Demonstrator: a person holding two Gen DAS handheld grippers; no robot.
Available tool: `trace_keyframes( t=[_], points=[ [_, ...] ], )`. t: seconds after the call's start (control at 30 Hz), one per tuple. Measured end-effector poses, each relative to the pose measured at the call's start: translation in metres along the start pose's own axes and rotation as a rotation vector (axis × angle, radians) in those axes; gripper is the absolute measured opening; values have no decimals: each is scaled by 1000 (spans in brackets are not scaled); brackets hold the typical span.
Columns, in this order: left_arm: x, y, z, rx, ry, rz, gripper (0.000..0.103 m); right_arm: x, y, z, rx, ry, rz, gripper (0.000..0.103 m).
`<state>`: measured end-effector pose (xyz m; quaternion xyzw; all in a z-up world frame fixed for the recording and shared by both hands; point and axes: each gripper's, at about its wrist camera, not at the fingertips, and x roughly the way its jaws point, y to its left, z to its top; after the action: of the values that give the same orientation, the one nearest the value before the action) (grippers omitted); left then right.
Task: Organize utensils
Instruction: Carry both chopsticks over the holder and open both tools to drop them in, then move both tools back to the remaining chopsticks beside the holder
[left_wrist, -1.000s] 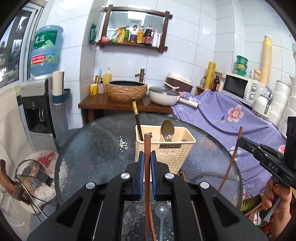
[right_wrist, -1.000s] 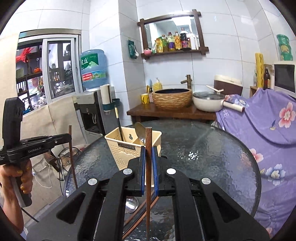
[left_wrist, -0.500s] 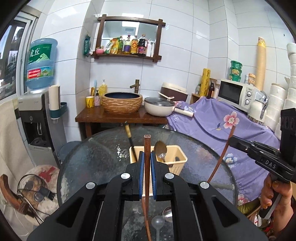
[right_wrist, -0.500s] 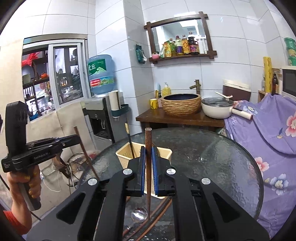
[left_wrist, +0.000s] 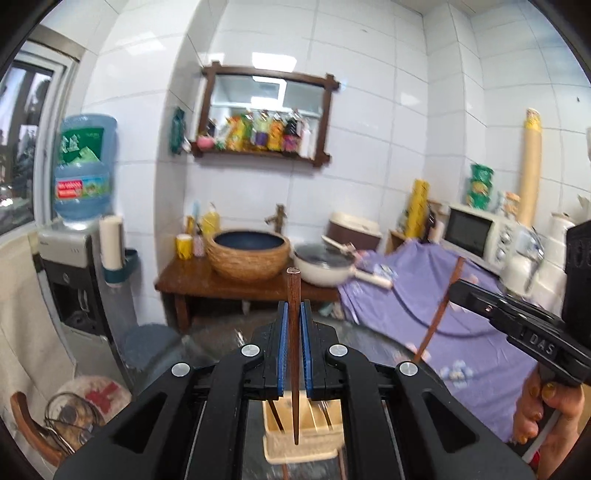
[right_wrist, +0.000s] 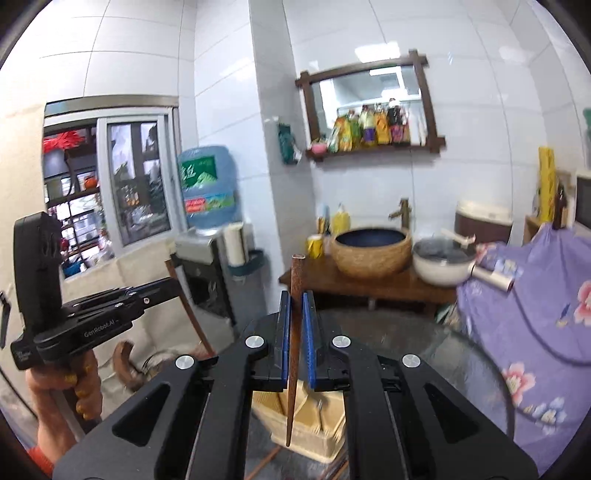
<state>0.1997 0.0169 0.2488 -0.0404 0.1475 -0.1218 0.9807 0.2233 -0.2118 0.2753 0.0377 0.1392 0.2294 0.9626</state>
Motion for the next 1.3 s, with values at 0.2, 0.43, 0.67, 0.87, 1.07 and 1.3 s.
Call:
trace_keyframes(
  t=[0.2, 0.43, 0.67, 0.87, 1.07, 1.3],
  points=[
    [34, 1, 6, -21, -1, 68, 7, 33, 0, 9, -22, -16, -73, 8],
    [79, 9, -45, -56, 130, 56, 7, 76, -14, -45, -1, 77, -98, 8],
    [106, 15, -90, -66, 229, 56, 7, 102, -26, -90, 27, 162, -116, 8],
    [110, 13, -101, -30, 220, 90, 7, 111, -34, -103, 40, 192, -130, 8],
    [107, 12, -103, -20, 222, 56, 34, 107, -37, -107, 59, 171, -114, 8],
    [70, 4, -110, 10, 67, 45, 96, 74, -32, -118, 34, 83, -152, 65]
  ],
)
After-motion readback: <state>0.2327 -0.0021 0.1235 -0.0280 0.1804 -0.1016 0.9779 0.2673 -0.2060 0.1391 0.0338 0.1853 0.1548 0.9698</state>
